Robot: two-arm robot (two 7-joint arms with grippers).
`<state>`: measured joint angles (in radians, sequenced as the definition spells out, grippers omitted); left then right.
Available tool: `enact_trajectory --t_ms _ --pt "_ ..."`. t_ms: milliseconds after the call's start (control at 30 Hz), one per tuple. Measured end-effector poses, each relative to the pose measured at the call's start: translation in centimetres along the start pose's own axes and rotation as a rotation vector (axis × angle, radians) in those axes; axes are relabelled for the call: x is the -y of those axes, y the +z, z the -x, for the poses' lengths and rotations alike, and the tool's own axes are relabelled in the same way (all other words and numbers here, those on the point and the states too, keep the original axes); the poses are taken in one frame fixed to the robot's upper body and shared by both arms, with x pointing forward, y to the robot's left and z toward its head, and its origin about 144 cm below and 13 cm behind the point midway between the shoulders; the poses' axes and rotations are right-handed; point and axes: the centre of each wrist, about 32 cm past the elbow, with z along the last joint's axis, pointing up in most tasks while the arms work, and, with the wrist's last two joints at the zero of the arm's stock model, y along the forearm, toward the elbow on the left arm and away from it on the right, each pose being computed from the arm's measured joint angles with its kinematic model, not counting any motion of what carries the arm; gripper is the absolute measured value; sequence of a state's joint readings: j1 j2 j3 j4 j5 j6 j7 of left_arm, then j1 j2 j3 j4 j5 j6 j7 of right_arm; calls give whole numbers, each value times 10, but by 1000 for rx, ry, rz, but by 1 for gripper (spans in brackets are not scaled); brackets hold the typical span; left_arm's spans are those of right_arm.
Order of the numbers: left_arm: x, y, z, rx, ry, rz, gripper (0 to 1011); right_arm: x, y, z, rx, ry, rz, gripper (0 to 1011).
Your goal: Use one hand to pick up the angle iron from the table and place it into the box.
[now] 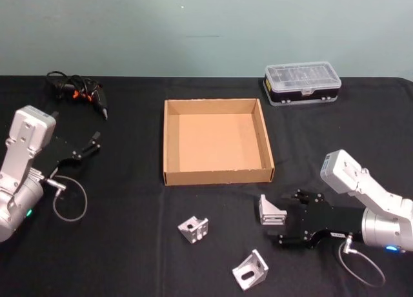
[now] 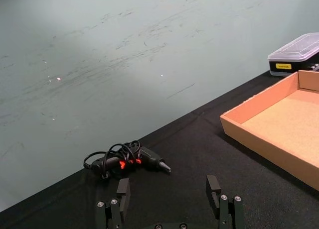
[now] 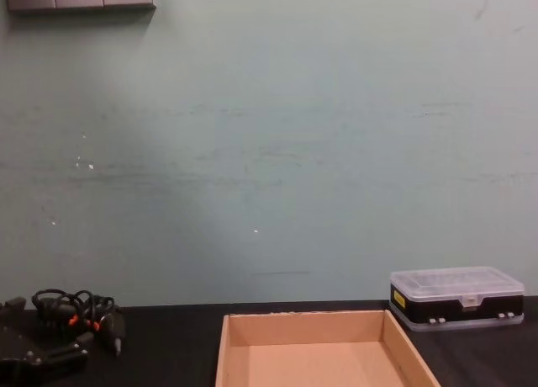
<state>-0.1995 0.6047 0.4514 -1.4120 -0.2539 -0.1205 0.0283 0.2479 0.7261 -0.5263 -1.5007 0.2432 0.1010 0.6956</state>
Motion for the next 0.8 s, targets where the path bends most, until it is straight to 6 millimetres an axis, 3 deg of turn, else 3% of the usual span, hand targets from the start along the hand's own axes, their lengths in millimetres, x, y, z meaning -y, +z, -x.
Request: enact_trajectory --t_ms 267,467,800 --pt "0 0 0 0 0 0 1000 -1 0 1 -2 6 -1 763" --pt "0 0 0 0 0 0 1000 -2 0 1 -2 8 -5 524" --pt "0 0 0 0 0 0 1000 -3 -2 2 -6 12 -8 223"
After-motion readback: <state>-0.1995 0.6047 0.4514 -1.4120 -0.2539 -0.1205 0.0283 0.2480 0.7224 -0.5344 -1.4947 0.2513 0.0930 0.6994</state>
